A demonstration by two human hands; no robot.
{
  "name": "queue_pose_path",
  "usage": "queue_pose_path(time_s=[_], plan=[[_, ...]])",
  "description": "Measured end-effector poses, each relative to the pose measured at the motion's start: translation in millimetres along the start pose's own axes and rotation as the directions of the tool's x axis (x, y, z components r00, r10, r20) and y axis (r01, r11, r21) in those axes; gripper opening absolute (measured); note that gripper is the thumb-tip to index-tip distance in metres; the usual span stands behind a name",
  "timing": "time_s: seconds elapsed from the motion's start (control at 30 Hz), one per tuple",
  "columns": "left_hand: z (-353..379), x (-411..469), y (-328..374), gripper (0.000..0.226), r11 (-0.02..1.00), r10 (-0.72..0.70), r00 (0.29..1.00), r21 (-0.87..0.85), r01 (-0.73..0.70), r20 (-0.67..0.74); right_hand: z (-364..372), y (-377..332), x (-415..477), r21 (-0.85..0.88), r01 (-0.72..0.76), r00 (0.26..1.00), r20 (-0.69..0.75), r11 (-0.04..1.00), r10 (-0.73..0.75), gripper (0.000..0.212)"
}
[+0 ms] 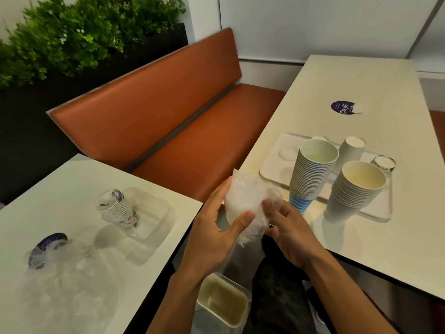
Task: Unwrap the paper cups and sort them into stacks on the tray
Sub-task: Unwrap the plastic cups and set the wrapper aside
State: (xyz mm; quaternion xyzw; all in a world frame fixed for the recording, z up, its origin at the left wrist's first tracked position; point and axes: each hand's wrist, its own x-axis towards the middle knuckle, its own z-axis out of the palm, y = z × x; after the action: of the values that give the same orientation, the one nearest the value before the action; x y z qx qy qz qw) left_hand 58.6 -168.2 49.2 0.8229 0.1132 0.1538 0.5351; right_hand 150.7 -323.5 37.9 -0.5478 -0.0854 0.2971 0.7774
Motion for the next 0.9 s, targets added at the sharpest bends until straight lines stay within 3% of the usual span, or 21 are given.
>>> queue_pose_path(time_s=[0.1,0.27,0.4,0.53,0.67,0.8,0.9], plan=[[-5.4,4.5,-2.2,0.093,0.999,-0.023,0.999,-0.022,0.023,0.034,0.2,-0.4,3.5,0.032,0.002,0.999,-0.046,0.999,-0.001,0.071],[-9.0,13.1,-4.8,0.092,1.0,-0.016,0.994,0.022,0.014,0.112,6.0,-6.0,9.6,0.19,-0.027,0.989,-0.141,0.981,0.055,0.031],[-5.7,18.3,-6.3,0.092,0.999,-0.022,0.989,0.04,0.016,0.147,11.2,-6.5,21.8,0.213,-0.088,0.932,-0.327,0.973,0.156,0.029],[-7.4,24.0,-4.1,0.084,0.999,-0.003,0.991,0.038,-0.002,0.132,14.9,-16.7,22.5,0.137,-0.104,0.932,-0.333,0.985,0.144,0.021],[-7.0,27.8,1.9,0.075,0.999,-0.007,0.993,0.046,0.002,0.117,8.5,-26.4,17.8,0.214,-0.146,0.949,-0.247,0.966,0.198,0.027],[-0.1,27.8,5.2,0.077,1.0,-0.018,0.985,0.014,0.015,0.172,-2.8,-25.6,9.0,0.121,-0.211,0.976,-0.024,0.97,0.215,0.06],[3.3,22.3,9.5,0.087,0.995,-0.048,0.964,-0.074,0.069,0.262,-11.4,-18.7,7.1,0.038,-0.181,0.981,-0.058,0.983,0.183,0.085]])
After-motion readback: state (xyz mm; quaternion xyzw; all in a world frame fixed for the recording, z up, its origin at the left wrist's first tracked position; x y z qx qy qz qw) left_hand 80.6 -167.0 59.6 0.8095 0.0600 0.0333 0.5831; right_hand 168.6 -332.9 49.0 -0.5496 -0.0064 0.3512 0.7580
